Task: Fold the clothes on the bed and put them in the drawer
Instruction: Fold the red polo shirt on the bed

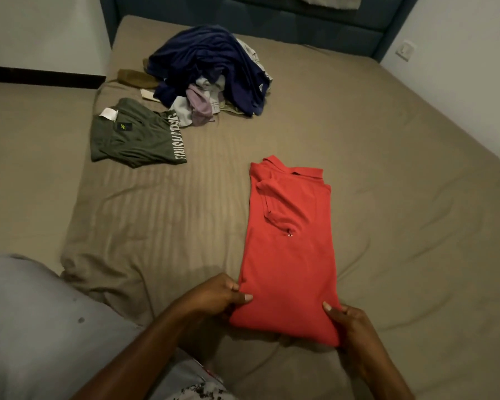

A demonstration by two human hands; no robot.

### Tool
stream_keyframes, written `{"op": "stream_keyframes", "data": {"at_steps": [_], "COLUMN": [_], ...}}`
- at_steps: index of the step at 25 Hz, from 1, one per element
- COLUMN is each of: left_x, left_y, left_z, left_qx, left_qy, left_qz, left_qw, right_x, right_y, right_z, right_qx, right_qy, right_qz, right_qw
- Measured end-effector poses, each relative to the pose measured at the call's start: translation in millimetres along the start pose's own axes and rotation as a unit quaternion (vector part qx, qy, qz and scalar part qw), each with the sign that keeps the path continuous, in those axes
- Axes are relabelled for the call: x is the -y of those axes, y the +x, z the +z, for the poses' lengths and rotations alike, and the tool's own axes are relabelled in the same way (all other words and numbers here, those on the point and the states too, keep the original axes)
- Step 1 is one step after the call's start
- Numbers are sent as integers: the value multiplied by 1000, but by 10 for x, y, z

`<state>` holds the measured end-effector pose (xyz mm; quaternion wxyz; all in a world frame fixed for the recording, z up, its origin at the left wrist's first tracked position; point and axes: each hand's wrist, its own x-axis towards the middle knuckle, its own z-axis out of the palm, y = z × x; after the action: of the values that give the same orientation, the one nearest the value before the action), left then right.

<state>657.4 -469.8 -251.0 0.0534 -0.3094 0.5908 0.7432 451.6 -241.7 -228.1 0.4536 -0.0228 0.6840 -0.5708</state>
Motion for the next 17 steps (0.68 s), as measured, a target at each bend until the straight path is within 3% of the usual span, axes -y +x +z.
{"op": "stream_keyframes", "data": {"at_steps": [2, 4, 7, 8, 10, 15, 17], "left_x": [-7, -75, -165, -181, -244, -669, -931], "left_y": [-65, -90, -6, 25, 118, 638, 981], "left_z": [-12, -15, -18, -20, -40, -239, -363], "left_qx": [-12, -59, -228, -283, -363, -397, -389], "left_qy": [7, 30, 127, 159, 201, 147, 149], "left_qz": [3, 9, 61, 88, 126, 201, 217], "left_qw": [1000, 998, 963, 942, 901, 883, 883], "right_x": [63, 231, 539, 633, 823, 1296, 1554], "right_y": [-31, 70, 298, 406, 694, 1625, 2053], "right_z": [21, 26, 135, 243, 549, 986, 1006], "right_qx": [-15, -102, -270, -294, -258, -195, -152], "right_qy": [-23, -164, -432, -464, -488, -355, -378], "right_qz": [-6, -62, -172, -217, -309, -384, -394], "right_qw": [1000, 979, 843, 807, 774, 830, 824]}}
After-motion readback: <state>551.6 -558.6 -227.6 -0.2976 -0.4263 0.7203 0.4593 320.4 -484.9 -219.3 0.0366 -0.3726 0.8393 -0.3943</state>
